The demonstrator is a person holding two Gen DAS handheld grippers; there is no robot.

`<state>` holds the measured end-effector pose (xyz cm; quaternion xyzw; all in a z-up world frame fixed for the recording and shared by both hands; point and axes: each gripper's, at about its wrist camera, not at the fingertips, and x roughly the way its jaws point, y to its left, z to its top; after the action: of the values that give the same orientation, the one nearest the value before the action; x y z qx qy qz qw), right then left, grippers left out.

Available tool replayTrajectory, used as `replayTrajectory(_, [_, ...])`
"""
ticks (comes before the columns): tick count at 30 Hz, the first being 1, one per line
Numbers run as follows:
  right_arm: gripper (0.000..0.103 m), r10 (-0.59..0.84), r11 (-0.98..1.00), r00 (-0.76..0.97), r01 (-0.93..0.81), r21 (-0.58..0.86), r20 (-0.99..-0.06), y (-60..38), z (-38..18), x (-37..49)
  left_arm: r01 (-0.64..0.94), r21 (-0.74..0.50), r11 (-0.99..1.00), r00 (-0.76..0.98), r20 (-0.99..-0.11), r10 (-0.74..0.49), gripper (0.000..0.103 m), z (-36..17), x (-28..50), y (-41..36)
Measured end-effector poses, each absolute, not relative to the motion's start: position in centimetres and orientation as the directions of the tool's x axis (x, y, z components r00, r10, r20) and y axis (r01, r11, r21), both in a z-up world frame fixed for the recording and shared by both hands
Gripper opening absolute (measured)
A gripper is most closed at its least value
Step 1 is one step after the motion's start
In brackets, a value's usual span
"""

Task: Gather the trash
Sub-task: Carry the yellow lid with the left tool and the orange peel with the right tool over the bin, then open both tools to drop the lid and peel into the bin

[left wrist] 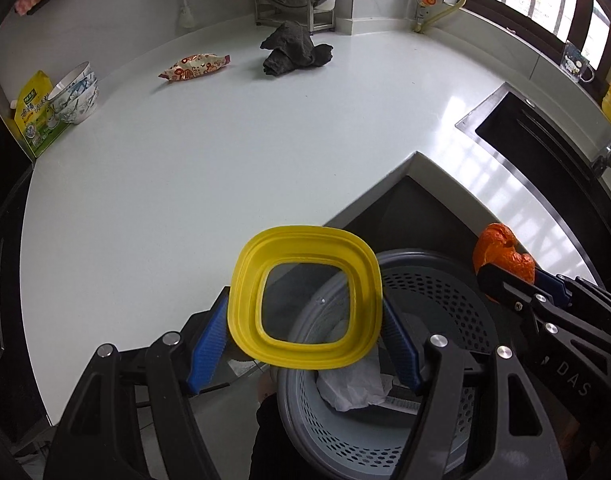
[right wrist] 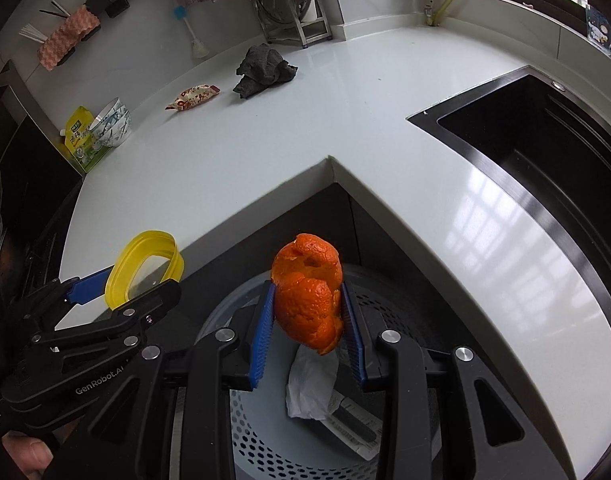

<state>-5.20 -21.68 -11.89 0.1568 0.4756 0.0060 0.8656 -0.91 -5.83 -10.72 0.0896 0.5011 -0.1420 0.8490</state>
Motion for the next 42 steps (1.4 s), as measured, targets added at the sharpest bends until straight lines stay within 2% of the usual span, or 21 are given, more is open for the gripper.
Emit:
replayTrajectory(15, [0.032, 0.174, 0.943, 0.430, 0.186, 0.276, -0.886, -22.7, -16.4, -10.1, 0.401, -0.029, 0.915, 0.326, -0.930, -0.172, 0.070, -14.6, -4.0, -7.6])
replayTrajectory(25, [0.032, 0.181, 0.935, 0.408, 0.210, 0.285, -0.895, -23.3, -17.7, -10.7, 0.424, -0.036, 0.905, 0.292, -0.941, -0.174, 0.072, -15.5, -4.6, -8.2])
replayTrajectory(27, [0.043, 0.179, 0.936, 0.412, 0.209, 0.284, -0.894, -23.3, -17.6, -10.5, 0.419, -0.035, 0.907, 0.291, -0.941, -0.171, 0.077, -15.5, -4.5, -8.0])
replayTrajectory(28, [0.055, 0.174, 0.937, 0.416, 0.210, 0.280, -0.892, -23.3, -17.5, -10.5, 0.417, -0.034, 0.908, 0.293, -0.941, -0.170, 0.079, -15.4, -4.4, -8.0])
replayTrajectory(29, [0.058, 0.169, 0.938, 0.422, 0.210, 0.277, -0.891, -23.3, -17.3, -10.5, 0.415, -0.033, 0.909, 0.295, -0.941, -0.168, 0.080, -15.3, -4.4, -7.9])
replayTrajectory(42, [0.058, 0.165, 0.937, 0.426, 0.214, 0.277, -0.889, -23.4, -16.5, -10.2, 0.400, -0.010, 0.917, 0.302, -0.943, -0.142, 0.081, -14.6, -4.1, -6.6])
